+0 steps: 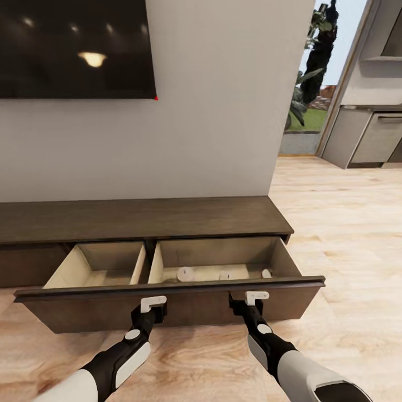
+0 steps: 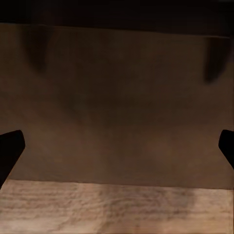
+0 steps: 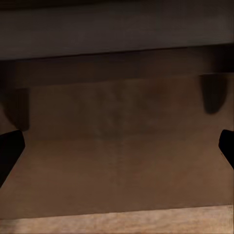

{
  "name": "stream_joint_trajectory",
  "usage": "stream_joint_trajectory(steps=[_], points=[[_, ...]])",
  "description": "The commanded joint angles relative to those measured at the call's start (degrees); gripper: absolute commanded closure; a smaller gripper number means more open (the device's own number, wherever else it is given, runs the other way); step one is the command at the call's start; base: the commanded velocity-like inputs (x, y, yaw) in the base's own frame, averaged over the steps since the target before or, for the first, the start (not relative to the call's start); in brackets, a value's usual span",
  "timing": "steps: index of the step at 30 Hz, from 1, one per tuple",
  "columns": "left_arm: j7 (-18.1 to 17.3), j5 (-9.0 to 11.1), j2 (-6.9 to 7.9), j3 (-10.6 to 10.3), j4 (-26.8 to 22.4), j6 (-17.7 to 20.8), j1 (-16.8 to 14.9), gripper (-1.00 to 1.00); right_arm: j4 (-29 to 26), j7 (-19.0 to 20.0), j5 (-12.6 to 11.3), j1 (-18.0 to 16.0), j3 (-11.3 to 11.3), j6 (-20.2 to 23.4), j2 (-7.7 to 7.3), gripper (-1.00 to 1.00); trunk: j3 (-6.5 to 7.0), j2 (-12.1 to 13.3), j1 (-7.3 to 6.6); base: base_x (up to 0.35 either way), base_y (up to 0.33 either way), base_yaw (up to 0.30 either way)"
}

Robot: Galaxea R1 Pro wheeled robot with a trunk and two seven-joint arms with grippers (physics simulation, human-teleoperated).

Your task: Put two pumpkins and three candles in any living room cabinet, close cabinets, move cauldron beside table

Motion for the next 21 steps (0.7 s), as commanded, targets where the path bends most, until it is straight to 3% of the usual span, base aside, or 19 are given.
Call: stream_joint_trajectory(steps=[1, 21], points=[[0.38, 0.6, 0.07, -0.48, -0.06, -0.36, -0.07, -1.0, 0.04, -0.38, -0.44, -0.06, 0.17, -0.2, -0.01, -1.0, -0.05, -0.02, 0.01, 0.222, 0.0, 0.0], [0.31, 0.61, 0.07, -0.48, -0.06, -0.28, -0.07, -1.0, 0.05, -0.38, -0.44, -0.06, 0.17, -0.2, 0.0, -1.0, -0.05, -0.02, 0.01, 0.306, 0.0, 0.0]])
